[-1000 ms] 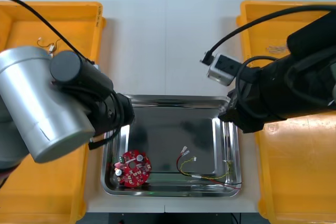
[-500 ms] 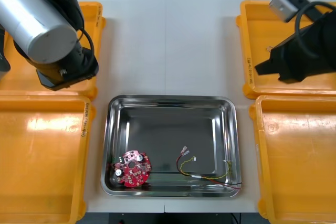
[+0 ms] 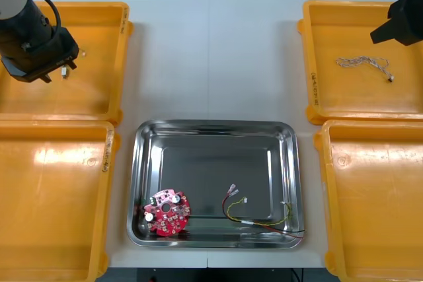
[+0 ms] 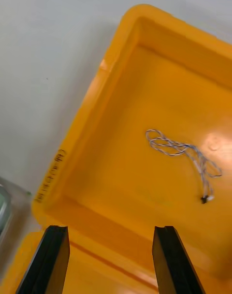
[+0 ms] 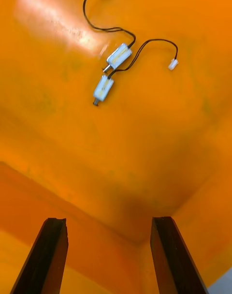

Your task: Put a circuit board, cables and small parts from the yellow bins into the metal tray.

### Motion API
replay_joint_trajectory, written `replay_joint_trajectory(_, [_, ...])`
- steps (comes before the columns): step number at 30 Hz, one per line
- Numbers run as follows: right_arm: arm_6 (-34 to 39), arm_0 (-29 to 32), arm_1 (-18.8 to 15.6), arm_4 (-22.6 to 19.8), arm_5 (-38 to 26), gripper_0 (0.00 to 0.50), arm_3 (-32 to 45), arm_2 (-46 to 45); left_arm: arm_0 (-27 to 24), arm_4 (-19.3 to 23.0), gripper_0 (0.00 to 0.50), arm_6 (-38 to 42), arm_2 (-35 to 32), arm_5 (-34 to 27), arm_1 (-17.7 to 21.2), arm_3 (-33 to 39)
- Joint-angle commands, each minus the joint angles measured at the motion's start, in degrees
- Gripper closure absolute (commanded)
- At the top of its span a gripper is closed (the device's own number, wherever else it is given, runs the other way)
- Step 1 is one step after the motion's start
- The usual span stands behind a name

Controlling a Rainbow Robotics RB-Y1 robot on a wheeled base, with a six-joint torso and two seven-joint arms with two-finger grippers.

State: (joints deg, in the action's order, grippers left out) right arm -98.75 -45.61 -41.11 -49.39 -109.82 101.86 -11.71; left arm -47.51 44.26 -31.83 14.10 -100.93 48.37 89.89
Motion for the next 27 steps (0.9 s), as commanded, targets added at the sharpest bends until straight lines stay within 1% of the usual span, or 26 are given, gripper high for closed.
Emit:
replay_joint_trajectory(1, [-5.3, -3.9, -3.5, 3.8, -0.2, 0.000, -4.0, -1.6, -3.0, -0.6, 0.000, -1.2, -2.2, 1.6, 2.5, -1.9])
replay_joint_trajectory(3, [-8.6, -4.0, -4.2, 5.5, -0.2, 0.000, -6.8, -1.8, -3.5, -0.5, 0.000, -1.7, -2.3, 1.9, 2.3, -2.9])
replay_joint_trajectory(5, [-11.1, -4.0, -4.7, 6.4, -0.2, 0.000, -8.8, -2.2, -3.9, -0.1, 0.000, -2.5, -2.2, 2.1, 2.3, -3.6])
replay_joint_trajectory(7, [-13.5, -4.0, -5.2, 7.2, -0.2, 0.000, -10.9, -2.7, -4.2, 0.2, 0.000, -4.2, -2.2, 2.1, 2.1, -3.9])
replay_joint_trajectory(8, [-16.1, -4.0, -5.7, 7.7, 0.9, 0.000, -13.3, -3.4, -4.3, 0.7, 0.000, -6.1, -2.4, 2.2, 1.8, -4.4])
replay_joint_trajectory(12, [-19.8, -4.0, -6.5, 8.0, 3.2, 0.000, -16.4, -4.1, -4.2, 0.8, 0.000, -8.5, -2.6, 2.9, 1.1, -5.4])
replay_joint_trajectory(13, [-22.4, -4.0, -7.1, 8.1, 4.8, 0.000, -18.3, -4.4, -4.3, 0.8, 0.000, -10.0, -2.6, 3.8, 0.7, -6.2])
replay_joint_trajectory(15, [-25.0, -4.0, -7.3, 8.1, 6.3, 0.000, -19.9, -4.4, -4.3, 0.7, 0.000, -11.5, -2.8, 4.7, 0.4, -7.3])
replay_joint_trajectory(20, [-30.1, -4.0, -7.2, 8.2, 9.2, 0.000, -22.6, -4.4, -4.4, 0.5, 0.000, -15.0, -2.8, 8.9, -0.6, -10.9])
replay_joint_trajectory(24, [-35.3, -4.0, -7.1, 8.0, 12.3, 0.000, -24.5, -4.3, -4.9, -0.1, 0.000, -20.3, -2.8, 12.7, -1.0, -14.3])
replay_joint_trajectory(27, [-38.4, -4.0, -6.4, 7.6, 15.2, 0.000, -26.4, -4.1, -4.9, -0.8, 0.000, -24.3, -2.8, 14.0, -1.3, -15.7])
